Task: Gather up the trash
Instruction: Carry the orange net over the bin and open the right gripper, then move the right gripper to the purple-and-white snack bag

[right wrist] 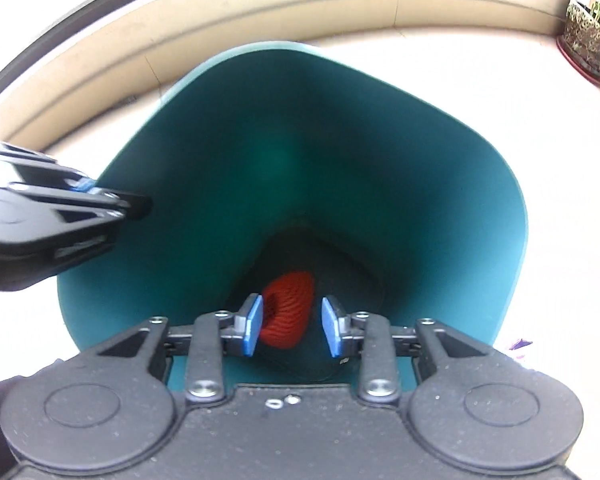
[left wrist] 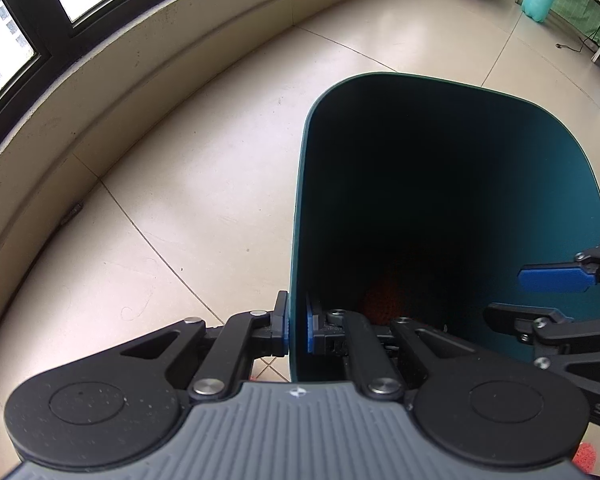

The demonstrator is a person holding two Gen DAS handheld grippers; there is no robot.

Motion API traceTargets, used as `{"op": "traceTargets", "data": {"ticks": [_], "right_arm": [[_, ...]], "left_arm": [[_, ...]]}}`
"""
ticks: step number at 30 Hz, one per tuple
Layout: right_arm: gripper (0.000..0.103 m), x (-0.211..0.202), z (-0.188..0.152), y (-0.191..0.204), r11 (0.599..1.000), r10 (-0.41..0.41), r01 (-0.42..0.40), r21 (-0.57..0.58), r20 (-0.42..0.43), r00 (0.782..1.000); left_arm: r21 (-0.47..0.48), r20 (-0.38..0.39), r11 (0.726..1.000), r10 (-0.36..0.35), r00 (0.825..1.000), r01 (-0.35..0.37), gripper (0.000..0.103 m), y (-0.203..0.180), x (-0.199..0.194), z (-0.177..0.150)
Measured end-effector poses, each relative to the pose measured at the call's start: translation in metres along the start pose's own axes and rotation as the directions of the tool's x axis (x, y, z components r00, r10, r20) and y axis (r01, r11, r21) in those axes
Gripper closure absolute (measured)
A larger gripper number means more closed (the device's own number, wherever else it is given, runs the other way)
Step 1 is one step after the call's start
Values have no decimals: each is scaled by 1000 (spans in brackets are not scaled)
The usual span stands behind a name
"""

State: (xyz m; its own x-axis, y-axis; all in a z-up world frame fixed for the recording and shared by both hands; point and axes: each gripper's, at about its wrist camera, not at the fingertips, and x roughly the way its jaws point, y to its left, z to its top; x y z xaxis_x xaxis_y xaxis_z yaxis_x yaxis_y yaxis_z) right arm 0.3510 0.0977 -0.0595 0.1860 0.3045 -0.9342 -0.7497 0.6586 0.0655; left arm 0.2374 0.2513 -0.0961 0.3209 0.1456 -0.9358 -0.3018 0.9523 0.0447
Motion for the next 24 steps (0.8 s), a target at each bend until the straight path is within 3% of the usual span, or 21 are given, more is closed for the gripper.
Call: {"op": "traceTargets", "data": {"ticks": [8, 12, 17, 24], "right_arm": [[55, -72, -27, -26, 999, 54, -55, -2, 122, 991], [51, -98, -55, -51, 999, 39, -41, 14, 167, 985], [46, -118, -91, -83, 998, -35, 24, 62, 182, 983], [45, -109, -141, -142, 977, -143, 119, 176, 128, 981]], "left_arm": [[19, 11, 1000, 15, 1000, -15, 96, -4, -1, -2], [32, 17, 999, 36, 999, -37, 96, -10, -3, -4], [41, 17, 998, 48, 999, -49, 96, -16, -5, -4], [84, 27, 995, 46, 999, -48, 96, -20, -7, -6]]}}
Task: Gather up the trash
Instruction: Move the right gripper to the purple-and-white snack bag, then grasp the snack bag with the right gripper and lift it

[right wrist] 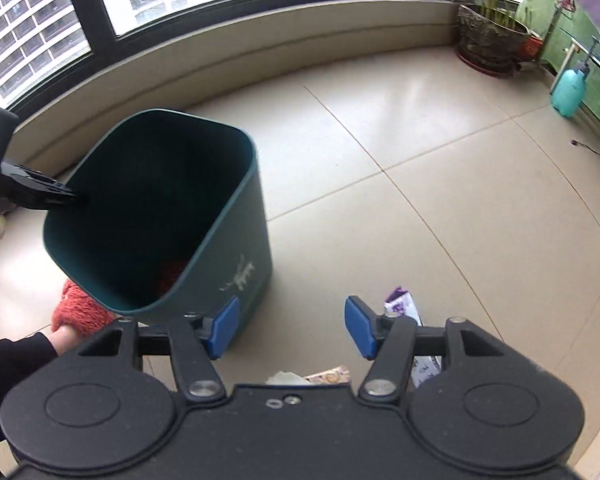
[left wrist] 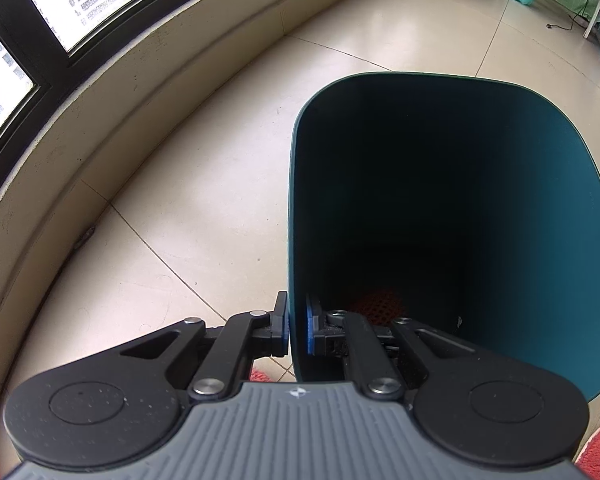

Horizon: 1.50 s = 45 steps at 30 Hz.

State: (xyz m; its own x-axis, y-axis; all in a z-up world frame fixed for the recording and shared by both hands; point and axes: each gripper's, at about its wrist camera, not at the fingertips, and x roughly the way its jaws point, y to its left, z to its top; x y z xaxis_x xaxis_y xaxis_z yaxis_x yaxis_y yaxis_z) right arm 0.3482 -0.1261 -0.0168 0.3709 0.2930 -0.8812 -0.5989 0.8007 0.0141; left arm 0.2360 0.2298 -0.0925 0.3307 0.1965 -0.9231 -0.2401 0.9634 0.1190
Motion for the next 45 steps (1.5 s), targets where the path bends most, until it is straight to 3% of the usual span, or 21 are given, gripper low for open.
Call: {"op": "traceTargets", "data": {"ticks": [10, 16, 21, 28, 40, 43, 45], "right_arm": [[40, 32, -32, -72, 994, -24, 33, 100, -81, 996], [39, 73, -57, -105, 987, -59, 81, 140, -158, 986], [16, 122, -64, -120, 990, -75, 95, 105, -181, 981], [11, 182, -63, -136, 991, -90, 112, 80, -232, 969], [12, 265, -78, -138, 981, -192, 178, -73, -307, 932], [23, 277, -85, -137, 973, -226, 202, -108, -302, 926], [38, 277, -88, -137, 970, -242, 220, -107, -296, 924]], "left_arm": [[105, 17, 994, -12, 1000, 10, 95, -5, -3, -4], [122, 27, 992, -18, 999, 15, 95, -4, -3, -5], [121, 32, 993, -13, 999, 9, 95, -7, -4, -7], [126, 31, 992, -1, 1000, -3, 94, -7, -6, -4], [136, 80, 990, 30, 996, -41, 92, -12, -6, -3], [142, 85, 989, 36, 996, -48, 92, -14, -7, -4], [148, 92, 988, 39, 995, -52, 92, -15, -6, -4]]}}
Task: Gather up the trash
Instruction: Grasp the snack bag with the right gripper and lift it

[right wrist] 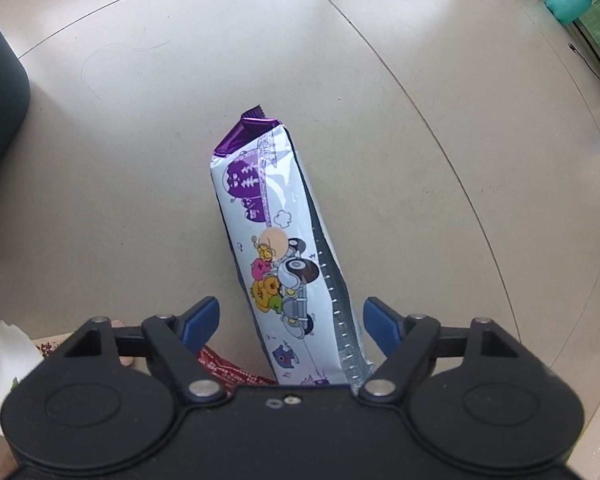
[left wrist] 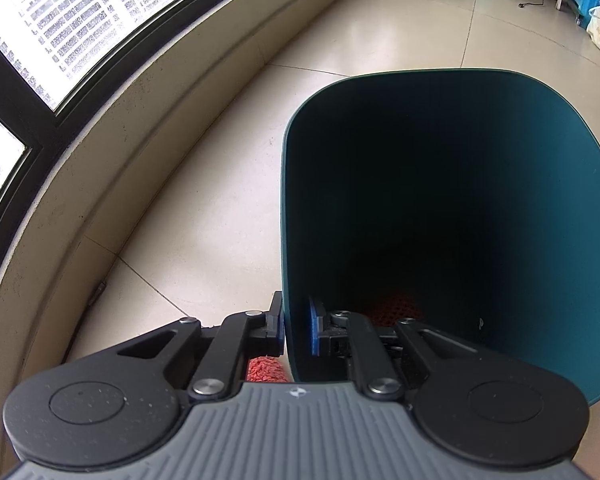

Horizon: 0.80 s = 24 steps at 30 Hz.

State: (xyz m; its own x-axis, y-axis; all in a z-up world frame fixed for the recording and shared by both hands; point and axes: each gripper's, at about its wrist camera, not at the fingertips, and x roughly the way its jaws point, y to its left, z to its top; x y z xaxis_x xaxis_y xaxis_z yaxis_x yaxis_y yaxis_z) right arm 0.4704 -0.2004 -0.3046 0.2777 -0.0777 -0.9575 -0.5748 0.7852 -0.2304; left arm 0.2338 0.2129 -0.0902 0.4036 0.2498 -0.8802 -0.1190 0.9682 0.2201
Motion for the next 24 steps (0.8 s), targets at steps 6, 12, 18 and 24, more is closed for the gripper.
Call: {"op": "traceTargets", "data": {"ticks": [6, 12, 18, 24], "right_arm": [[60, -22, -5, -4, 997, 0, -4, 72, 55, 998], [61, -67, -11, -1, 992, -17, 9, 129, 60, 998], [61, -131, -26, 6, 990, -11, 0, 139, 76, 997], [61, -206, -47, 12, 990, 21, -40, 133, 141, 990]], "left_arm": [[1, 11, 1000, 5, 1000, -5, 92, -5, -4, -5], [1, 15, 1000, 10, 1000, -10, 91, -5, -6, -5], [6, 5, 1000, 22, 1000, -22, 91, -8, -6, -3], [20, -12, 999, 32, 999, -31, 91, -14, -8, -1]]}}
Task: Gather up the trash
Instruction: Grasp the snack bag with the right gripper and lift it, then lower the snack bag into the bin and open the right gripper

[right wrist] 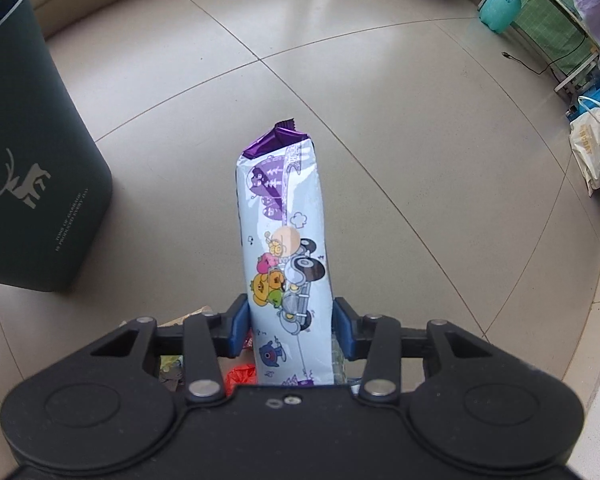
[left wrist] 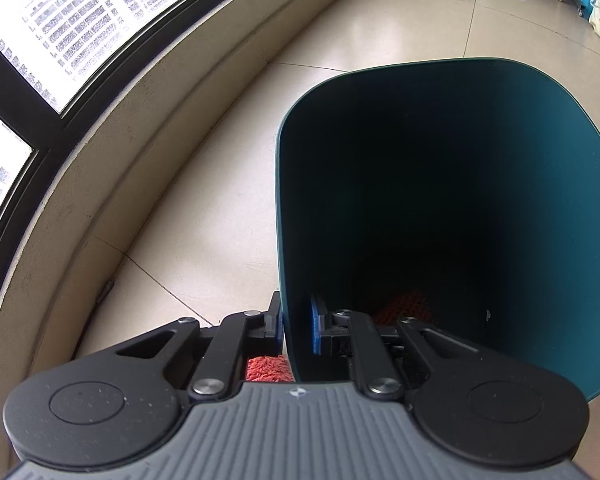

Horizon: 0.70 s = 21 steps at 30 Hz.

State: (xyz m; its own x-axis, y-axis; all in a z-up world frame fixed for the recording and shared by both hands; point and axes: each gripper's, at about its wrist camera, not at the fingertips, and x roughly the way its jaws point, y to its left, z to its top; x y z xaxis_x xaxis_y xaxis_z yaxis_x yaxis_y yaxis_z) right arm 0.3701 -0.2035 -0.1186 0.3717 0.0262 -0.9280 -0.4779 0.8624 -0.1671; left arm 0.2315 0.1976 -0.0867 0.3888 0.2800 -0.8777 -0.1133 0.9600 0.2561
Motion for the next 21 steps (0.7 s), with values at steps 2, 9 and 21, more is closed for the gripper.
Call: {"op": "traceTargets", "data": {"ticks": [2, 9, 21], "right_arm": [[60, -28, 2, 8, 1000, 16, -16, -5, 28, 999], [60, -121, 25, 47, 993, 93, -83, -79, 128, 987], [60, -187, 89, 137, 950, 229, -181, -256, 172, 958]], "left_arm": [[1, -1, 1000, -4, 1000, 4, 91, 0, 0, -1], [82, -11, 996, -20, 1000, 20, 91, -10, -4, -5], [56, -3, 996, -75, 997, 75, 92, 3, 0, -2]]}}
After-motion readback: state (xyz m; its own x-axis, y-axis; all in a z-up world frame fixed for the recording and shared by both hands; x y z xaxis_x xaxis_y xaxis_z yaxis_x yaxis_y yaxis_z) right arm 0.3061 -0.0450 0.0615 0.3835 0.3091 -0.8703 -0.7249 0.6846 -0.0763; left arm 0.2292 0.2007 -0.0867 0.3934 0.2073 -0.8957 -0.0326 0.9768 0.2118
